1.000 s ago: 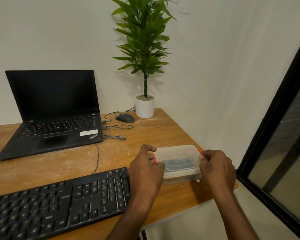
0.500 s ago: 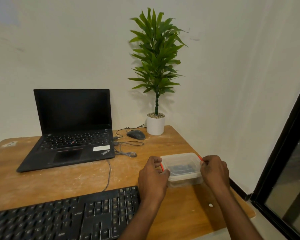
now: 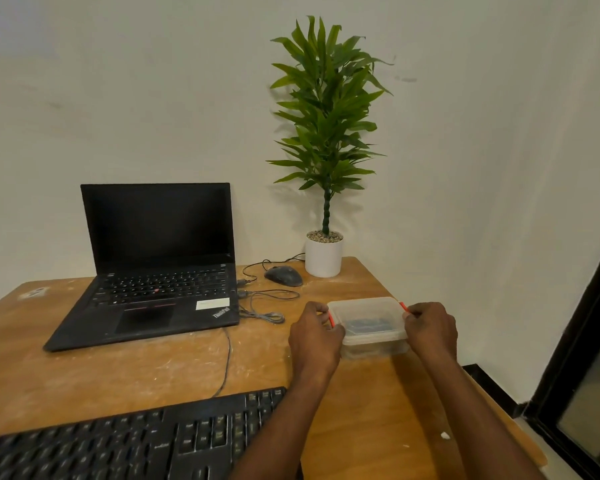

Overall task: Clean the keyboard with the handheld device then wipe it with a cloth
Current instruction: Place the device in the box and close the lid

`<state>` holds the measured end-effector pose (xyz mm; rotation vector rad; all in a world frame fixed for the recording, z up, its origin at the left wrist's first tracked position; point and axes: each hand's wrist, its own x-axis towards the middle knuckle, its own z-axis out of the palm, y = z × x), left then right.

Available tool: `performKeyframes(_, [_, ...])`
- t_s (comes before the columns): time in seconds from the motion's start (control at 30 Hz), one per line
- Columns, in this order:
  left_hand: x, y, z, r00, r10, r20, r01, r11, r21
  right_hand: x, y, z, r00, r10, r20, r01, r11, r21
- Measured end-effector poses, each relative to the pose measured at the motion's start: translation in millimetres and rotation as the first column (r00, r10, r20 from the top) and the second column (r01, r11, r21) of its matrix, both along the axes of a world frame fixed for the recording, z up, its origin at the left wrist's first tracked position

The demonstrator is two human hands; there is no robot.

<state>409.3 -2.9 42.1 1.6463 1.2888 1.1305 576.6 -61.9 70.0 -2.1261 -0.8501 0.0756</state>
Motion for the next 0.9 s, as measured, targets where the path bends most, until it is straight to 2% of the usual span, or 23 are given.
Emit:
performKeyframes(0.23, [-11.7,-10.4,4.4,0.999,-0.01,-0.041,0.013,0.998,0.069,-5.7,-10.2,1.6,0.996,-0.002,-0.085,0.006,0.999,0.045])
performKeyframes(0.4, [-62.5,-26.3,24.7,1.0,-0.011,0.029,0.008,0.995,0.098,-31.1,-42.1,-3.9,0.993,-0.067,-0.094,0.083,0.981,0.173])
performKeyframes(0.63, [-173.7,-67.8,26.1,0.977,0.029,0.211,-0.039,0.998,0.043,-119.5,-76.3,-16.9,0.98,0.098,-0.172,-0.048,0.96,0.275])
performKeyframes(0.9, [-270.1,-109.7,11.5,0.964,0.117,0.238,-0.122,0.993,0.005,-207.0,-92.8,-9.8,0.954,0.222,-0.203,-0.158,0.945,0.288])
